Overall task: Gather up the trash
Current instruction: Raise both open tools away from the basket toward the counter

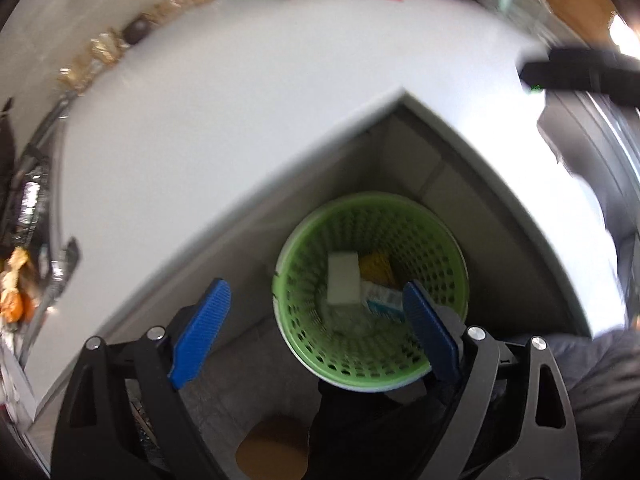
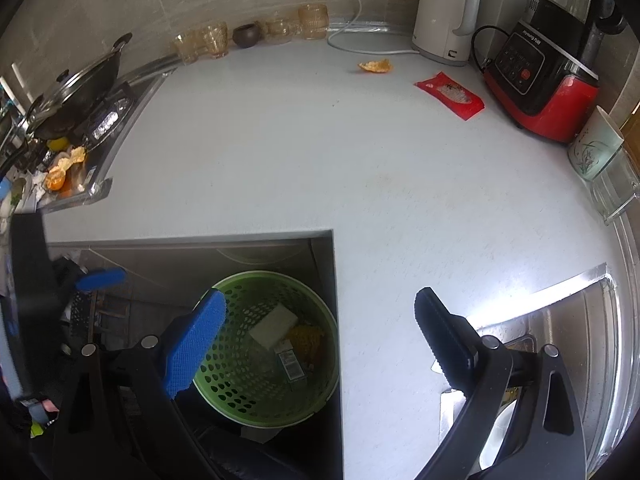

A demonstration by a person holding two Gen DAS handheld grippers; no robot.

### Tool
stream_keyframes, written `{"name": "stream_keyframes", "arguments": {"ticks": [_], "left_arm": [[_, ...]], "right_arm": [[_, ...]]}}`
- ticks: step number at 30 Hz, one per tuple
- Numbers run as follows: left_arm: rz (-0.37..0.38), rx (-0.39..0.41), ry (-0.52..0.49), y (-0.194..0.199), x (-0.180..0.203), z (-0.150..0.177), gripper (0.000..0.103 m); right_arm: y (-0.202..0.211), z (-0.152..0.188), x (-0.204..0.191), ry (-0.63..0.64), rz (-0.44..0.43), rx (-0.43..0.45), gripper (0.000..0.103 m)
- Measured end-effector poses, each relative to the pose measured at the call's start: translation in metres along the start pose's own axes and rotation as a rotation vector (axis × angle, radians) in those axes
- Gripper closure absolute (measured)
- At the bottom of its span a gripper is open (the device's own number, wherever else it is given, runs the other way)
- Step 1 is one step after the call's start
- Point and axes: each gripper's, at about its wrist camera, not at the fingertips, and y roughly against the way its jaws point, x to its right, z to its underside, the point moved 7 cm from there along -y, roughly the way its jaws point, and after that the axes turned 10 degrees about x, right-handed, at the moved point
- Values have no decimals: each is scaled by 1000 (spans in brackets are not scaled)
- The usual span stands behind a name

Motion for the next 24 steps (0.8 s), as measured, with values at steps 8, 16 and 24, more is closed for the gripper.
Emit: {"name": "stream_keyframes", "arguments": {"ticks": [8,16,24], "left_arm": [[-123,134,198,37,-35,-64,8],[-179,219,283,57,-58,-105,8],[-167,241,333,54,-63,-125,8]], "right_arm": [[5,-17,9,-28,29,42,4],[10,-44,23,-62,62,95,2],[11,-60,35,-95,65,114,2]]}}
